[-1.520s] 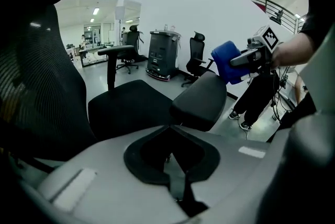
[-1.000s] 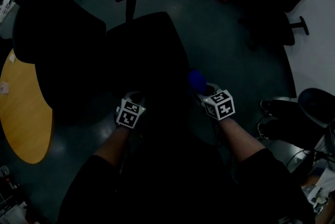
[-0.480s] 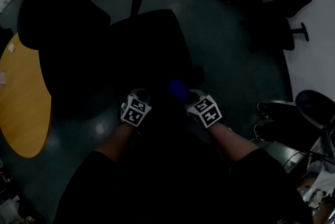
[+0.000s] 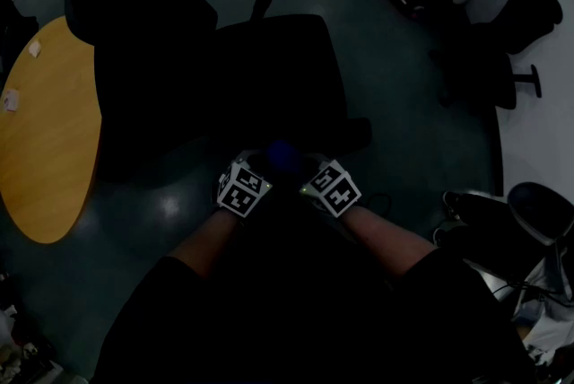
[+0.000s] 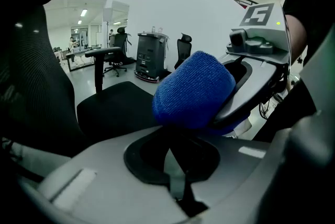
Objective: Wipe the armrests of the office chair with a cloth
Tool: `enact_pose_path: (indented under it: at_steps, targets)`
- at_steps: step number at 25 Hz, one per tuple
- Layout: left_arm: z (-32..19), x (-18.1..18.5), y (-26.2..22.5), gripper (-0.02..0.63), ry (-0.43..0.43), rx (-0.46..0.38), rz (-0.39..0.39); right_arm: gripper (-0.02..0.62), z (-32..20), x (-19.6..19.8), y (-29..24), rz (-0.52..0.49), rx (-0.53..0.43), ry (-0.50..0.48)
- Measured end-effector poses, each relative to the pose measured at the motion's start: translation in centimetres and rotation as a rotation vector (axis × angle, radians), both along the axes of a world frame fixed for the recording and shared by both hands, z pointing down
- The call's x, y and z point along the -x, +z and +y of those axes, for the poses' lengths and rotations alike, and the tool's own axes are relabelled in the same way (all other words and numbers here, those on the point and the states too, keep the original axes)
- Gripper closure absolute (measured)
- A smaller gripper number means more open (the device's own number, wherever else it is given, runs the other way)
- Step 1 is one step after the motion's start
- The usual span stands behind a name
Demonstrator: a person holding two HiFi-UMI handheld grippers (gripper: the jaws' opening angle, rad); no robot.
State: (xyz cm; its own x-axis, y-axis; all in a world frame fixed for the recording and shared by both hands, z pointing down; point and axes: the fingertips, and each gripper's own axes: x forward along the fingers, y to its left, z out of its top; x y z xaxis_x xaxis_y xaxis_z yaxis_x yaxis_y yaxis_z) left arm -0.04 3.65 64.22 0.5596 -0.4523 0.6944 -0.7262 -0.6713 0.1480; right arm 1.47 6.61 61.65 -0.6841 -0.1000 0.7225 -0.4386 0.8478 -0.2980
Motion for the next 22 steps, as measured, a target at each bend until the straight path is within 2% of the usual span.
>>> enact_pose_path:
  at_steps: [5,9,11,14,17,20,22]
  targets:
    - [1.2,3.7,-0.2,0.589,-0.071,0.001,0.02,0.483,0.1,2.0,-0.2,-0.008,0.004,-0.008]
    - [2.1,7.6,-2.3,0.589,-0.179,-0.032,0.077,0.483,0.6,3.2,-2.1,-0.055,-0.007,0.027]
    - [2.5,9.1,-3.9,0.589,-0.205,-0.058,0.102,0.483,0.9,3.4,-3.0,-0.074,-0.017,0.054]
    - [3.4,10.7,-6.4,0.589,-0.199,-0.107,0.13,0.483,1.5,3.6,-4.9,-0.103,-0.04,0.103]
    - [3.6,11.7,-8.3,0.59,-0.23,-0.142,0.203,0.483,2.0,3.2,-6.6,-0.126,-0.054,0.178]
    - [3.7,11.8,-8.4,0.589,-0.267,-0.148,0.284,0.483,2.2,2.5,-7.6,-0.154,-0.047,0.27]
    - [4.1,11.0,-8.0,0.591,-0.262,-0.137,0.317,0.483,2.6,1.9,-8.3,-0.169,-0.048,0.318]
